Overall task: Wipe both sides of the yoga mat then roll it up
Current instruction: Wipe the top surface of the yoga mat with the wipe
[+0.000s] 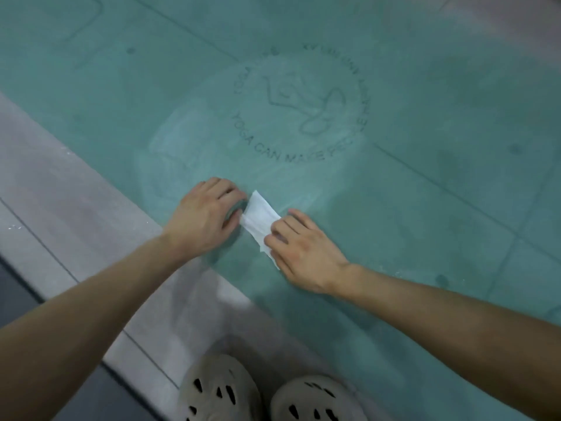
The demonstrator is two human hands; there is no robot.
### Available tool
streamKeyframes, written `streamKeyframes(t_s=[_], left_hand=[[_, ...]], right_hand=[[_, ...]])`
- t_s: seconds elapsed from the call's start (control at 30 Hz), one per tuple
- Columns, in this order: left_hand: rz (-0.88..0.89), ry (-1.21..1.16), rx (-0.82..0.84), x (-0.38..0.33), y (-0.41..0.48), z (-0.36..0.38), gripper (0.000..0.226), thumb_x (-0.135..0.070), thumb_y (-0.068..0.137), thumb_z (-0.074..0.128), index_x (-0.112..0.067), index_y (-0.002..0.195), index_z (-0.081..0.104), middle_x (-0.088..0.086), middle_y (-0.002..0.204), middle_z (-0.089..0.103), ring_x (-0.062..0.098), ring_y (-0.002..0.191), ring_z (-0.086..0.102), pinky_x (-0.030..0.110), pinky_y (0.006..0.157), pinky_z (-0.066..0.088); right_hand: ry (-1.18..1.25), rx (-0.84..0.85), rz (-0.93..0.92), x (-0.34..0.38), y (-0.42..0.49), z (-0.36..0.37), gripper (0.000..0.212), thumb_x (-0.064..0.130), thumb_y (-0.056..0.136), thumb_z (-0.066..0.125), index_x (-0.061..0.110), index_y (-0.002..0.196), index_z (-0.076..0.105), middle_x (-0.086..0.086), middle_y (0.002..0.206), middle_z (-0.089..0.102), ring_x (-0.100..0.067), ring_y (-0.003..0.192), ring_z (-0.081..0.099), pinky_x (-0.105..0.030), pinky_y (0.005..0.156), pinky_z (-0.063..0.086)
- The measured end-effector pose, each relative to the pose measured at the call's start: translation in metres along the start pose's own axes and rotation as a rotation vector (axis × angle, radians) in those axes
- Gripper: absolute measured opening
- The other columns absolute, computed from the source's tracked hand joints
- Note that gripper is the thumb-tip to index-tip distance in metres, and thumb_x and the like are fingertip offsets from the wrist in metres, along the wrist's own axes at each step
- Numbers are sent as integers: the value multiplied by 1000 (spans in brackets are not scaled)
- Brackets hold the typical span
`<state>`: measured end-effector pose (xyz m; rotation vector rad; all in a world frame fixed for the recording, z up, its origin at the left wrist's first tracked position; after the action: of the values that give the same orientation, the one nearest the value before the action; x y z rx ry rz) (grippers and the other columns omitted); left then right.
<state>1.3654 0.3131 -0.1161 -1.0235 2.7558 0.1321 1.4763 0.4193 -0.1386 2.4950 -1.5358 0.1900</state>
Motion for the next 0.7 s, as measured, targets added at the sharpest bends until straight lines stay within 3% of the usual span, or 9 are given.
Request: streamKeyframes(t_s=[0.1, 0.2, 0.27, 0.37, 0.47, 0.53, 0.6, 0.7], left_hand=[[187, -53, -17, -54, -2, 10, 28, -24, 96, 65, -16, 123, 70, 4, 121, 65, 29, 110, 59, 41, 94, 48], [272, -67, 17, -80, -12, 34, 41, -31, 103, 59, -14, 139, 64, 7, 144, 61, 29, 133, 56, 42, 111, 43], [322, -39, 106, -86, -26, 56, 55, -38, 109, 48, -15, 159, 44, 7, 168, 36, 26, 156, 32, 46, 126, 29], [393, 4, 178, -80, -38, 66, 61, -38, 113, 37, -21, 168, 17, 2, 176, 9, 23, 163, 6, 50, 131, 17], [400, 5, 117, -75, -31, 61, 55, -34, 112, 44, -23, 165, 33, 3, 173, 24, 24, 161, 19, 49, 129, 24], [380, 20, 11, -82, -21, 52, 43, -30, 108, 54, -20, 150, 59, 6, 161, 49, 27, 151, 44, 47, 120, 40], [396, 76, -55, -93, -12, 45, 30, -24, 100, 65, -18, 128, 74, 6, 139, 68, 29, 130, 64, 43, 98, 57], [530, 185, 36, -106, 4, 37, 13, -13, 87, 74, -16, 99, 71, 4, 101, 68, 30, 88, 66, 39, 54, 52]], right_hand=[[98, -19, 17, -13, -6, -11, 28, 29, 107, 46, 13, 124, 62, -6, 125, 59, -28, 119, 53, -47, 122, 30], [55, -34, 109, -57, -35, -16, 38, 28, 109, 45, 12, 142, 57, -6, 155, 50, -25, 149, 40, -49, 127, 24], [-17, -4, 209, -90, -57, -14, 45, 30, 110, 43, 13, 151, 51, -4, 168, 36, -21, 160, 24, -52, 128, 21], [-84, -3, 460, -147, -98, -23, 57, 39, 110, 38, 14, 161, 37, -1, 175, 21, -16, 163, 9, -54, 130, 15], [-104, 28, 604, -183, -138, -27, 67, 48, 109, 33, 17, 167, 24, 1, 177, 11, -14, 163, 3, -56, 130, 11], [-119, 77, 599, -187, -148, -22, 69, 51, 109, 30, 20, 169, 15, 3, 177, 4, -13, 163, -2, -55, 130, 9], [-122, 84, 595, -187, -148, -21, 70, 52, 109, 31, 21, 169, 12, 3, 177, 2, -13, 163, -3, -55, 131, 9], [-120, 80, 597, -184, -147, -23, 71, 51, 109, 33, 21, 169, 13, 3, 177, 3, -13, 163, -4, -54, 131, 9]])
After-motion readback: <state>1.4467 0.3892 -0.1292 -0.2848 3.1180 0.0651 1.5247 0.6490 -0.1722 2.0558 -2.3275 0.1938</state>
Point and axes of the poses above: each hand's wrist, its own y-axis towards the middle knuckle, its own z-axis out of the palm, x = y × z, the point moved 10 cm from there along y, towards the middle knuckle
